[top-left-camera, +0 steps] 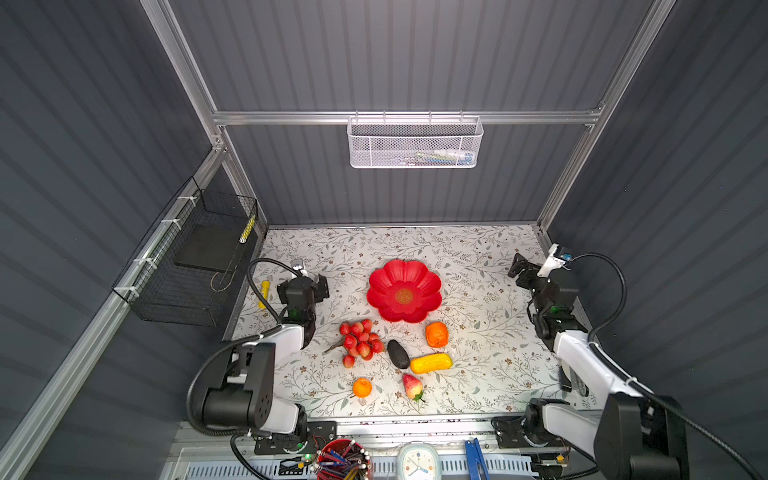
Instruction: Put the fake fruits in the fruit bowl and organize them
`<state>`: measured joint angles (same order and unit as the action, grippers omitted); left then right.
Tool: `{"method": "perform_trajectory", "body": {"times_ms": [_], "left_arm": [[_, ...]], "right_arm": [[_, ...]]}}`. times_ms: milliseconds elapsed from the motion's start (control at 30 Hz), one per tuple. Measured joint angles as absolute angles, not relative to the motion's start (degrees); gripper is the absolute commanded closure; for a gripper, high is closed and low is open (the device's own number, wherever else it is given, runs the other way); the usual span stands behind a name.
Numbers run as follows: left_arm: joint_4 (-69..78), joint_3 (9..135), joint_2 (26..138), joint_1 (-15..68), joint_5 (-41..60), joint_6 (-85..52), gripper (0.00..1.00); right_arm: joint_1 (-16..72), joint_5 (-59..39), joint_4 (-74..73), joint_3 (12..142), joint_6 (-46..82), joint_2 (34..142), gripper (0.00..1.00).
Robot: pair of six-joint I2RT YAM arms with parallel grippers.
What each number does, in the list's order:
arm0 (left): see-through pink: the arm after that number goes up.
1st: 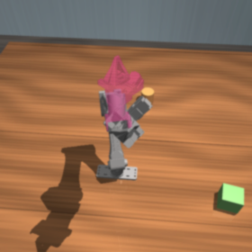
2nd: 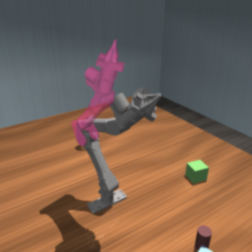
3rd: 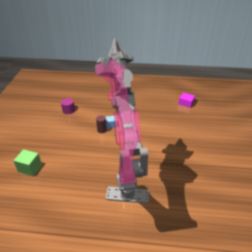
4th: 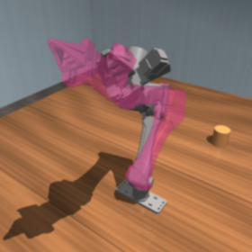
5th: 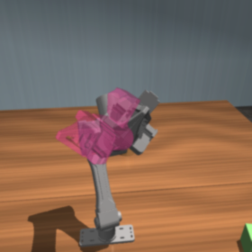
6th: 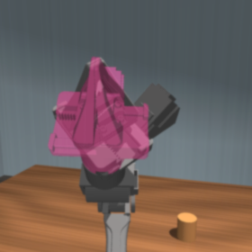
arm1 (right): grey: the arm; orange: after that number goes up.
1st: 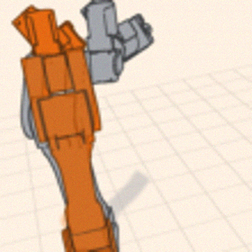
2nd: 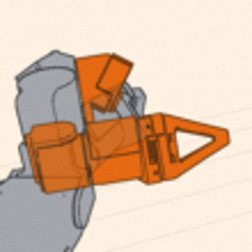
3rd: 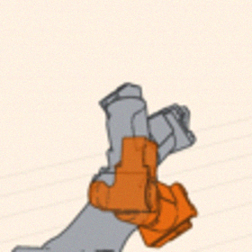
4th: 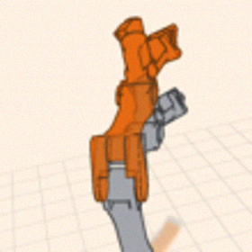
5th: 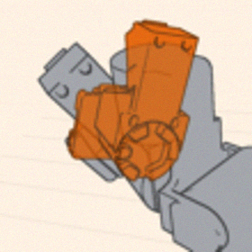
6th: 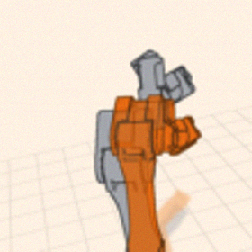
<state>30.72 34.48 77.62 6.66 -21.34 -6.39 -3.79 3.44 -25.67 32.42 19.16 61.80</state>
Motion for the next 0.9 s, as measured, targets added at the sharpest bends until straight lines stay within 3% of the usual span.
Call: {"method": "perform_trajectory", "body": {"times_ms": [200, 433, 633, 900], "left_arm": [[18.6, 39.9, 66.8, 6.6, -18.1, -12.0, 0.04], [5.4, 41.1, 63.5, 6.7, -13.5, -14.9, 0.06], [-0.3, 42.8, 62.8, 6.6, -10.5, -16.0, 0.05], [-4.2, 43.2, 60.4, 6.7, -8.7, -16.2, 0.05]], "right_arm": [[-1.5, -4.0, -9.6, 34.0, 22.2, 60.8, 0.06], [17.0, -4.3, 8.1, 37.8, 24.1, 61.0, 0.06], [29.6, -3.9, 13.8, 40.6, 27.5, 71.5, 0.06], [36.4, -2.9, 19.0, 47.6, 28.0, 81.9, 0.05]]}}
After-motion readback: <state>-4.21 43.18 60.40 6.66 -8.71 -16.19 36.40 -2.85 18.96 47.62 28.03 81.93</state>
